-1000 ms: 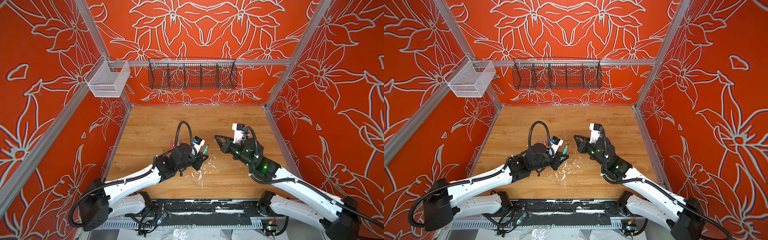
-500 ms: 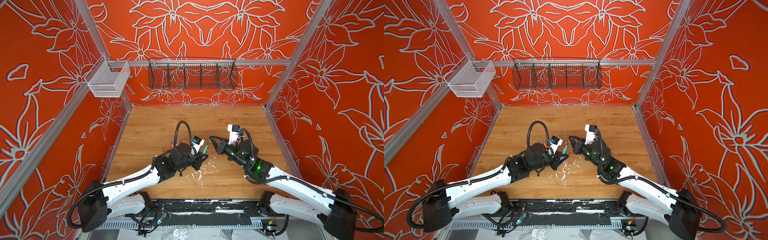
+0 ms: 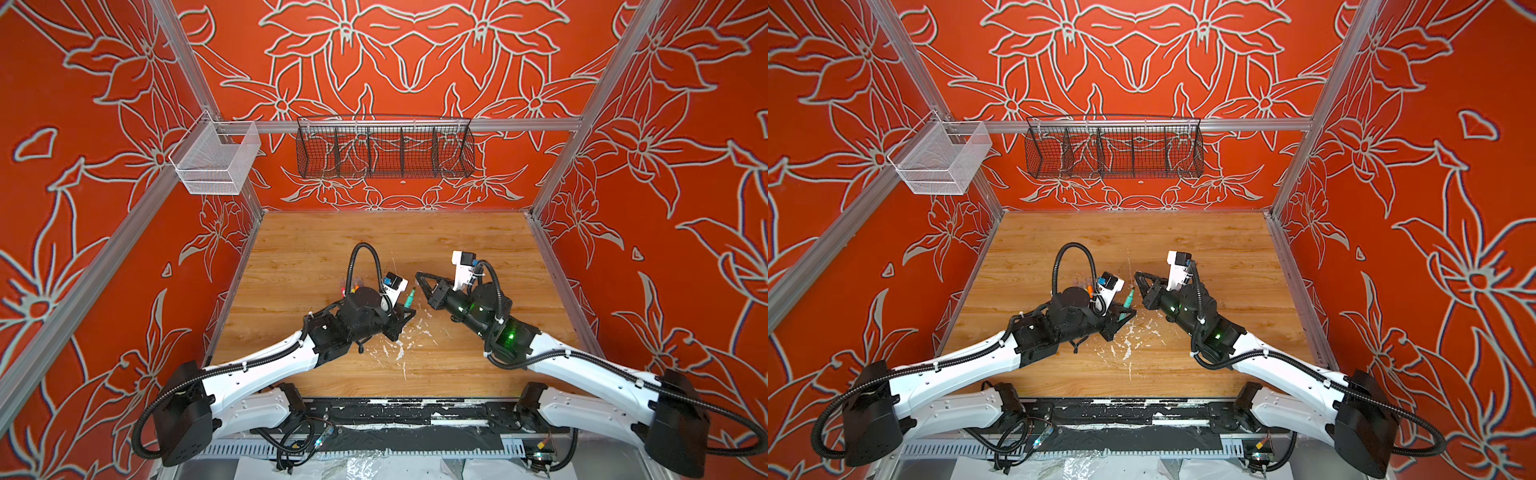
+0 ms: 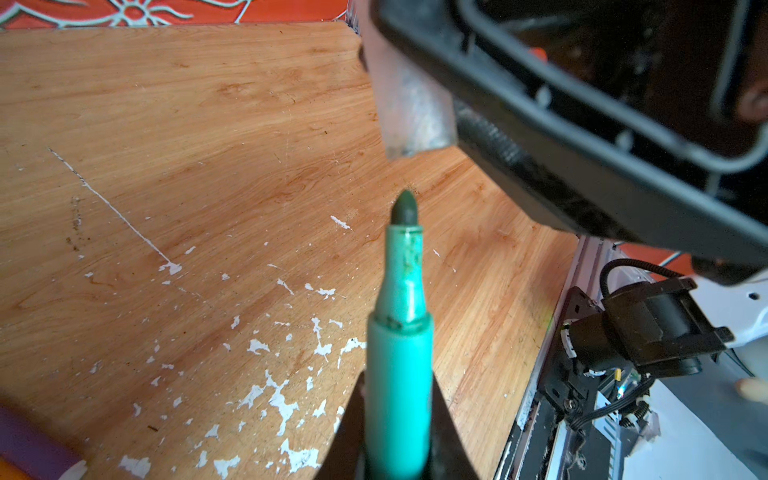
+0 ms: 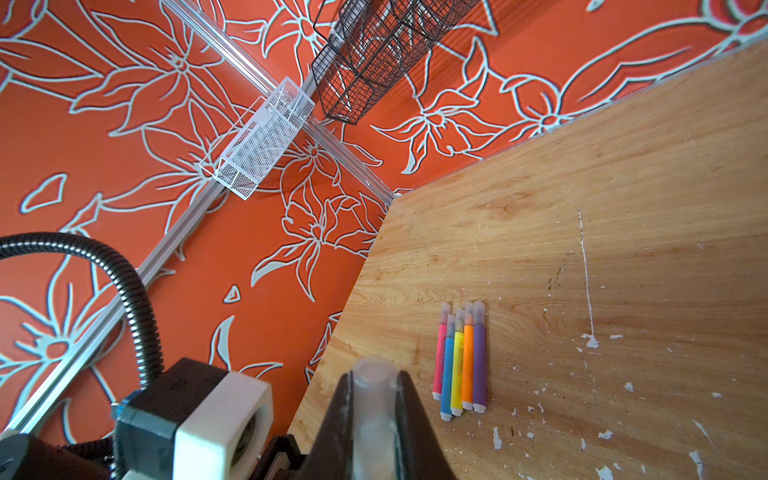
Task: Insert the pens into the pen caps
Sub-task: 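Lift the cap and carry it with the right gripper toward the teal marker, then lower the translucent cap onto the teal marker tip with the right gripper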
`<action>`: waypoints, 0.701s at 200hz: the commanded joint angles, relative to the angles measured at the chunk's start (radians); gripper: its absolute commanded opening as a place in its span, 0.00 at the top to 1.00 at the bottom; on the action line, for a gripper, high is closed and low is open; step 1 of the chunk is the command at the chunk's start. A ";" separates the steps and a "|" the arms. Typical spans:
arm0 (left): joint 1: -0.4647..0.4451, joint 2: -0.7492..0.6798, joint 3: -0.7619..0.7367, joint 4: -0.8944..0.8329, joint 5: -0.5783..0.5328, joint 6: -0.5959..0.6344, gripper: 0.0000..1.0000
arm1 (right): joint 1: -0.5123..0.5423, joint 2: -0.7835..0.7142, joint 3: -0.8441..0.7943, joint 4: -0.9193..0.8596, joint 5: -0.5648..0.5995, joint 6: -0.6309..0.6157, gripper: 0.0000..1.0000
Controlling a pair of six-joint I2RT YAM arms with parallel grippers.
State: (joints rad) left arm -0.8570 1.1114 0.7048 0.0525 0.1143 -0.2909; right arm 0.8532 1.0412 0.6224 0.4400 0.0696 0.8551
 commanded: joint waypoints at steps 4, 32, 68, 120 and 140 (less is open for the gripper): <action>-0.004 -0.021 -0.008 0.032 -0.007 0.005 1.00 | 0.011 0.014 -0.022 0.058 0.010 0.026 0.93; -0.004 -0.021 -0.008 0.030 -0.012 0.001 1.00 | 0.022 0.023 -0.032 0.081 0.001 0.037 0.93; -0.004 -0.019 -0.008 0.025 -0.033 -0.003 1.00 | 0.046 0.019 -0.044 0.101 0.005 0.042 0.94; -0.003 -0.022 -0.014 0.033 -0.057 -0.030 1.00 | 0.080 0.016 -0.070 0.115 0.024 0.053 0.95; 0.003 -0.022 -0.014 0.037 -0.043 -0.050 1.00 | 0.114 0.026 -0.105 0.159 0.050 0.073 0.95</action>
State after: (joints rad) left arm -0.8581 1.1076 0.7029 0.0532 0.0853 -0.3096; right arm 0.9249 1.0615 0.5606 0.5373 0.0963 0.8890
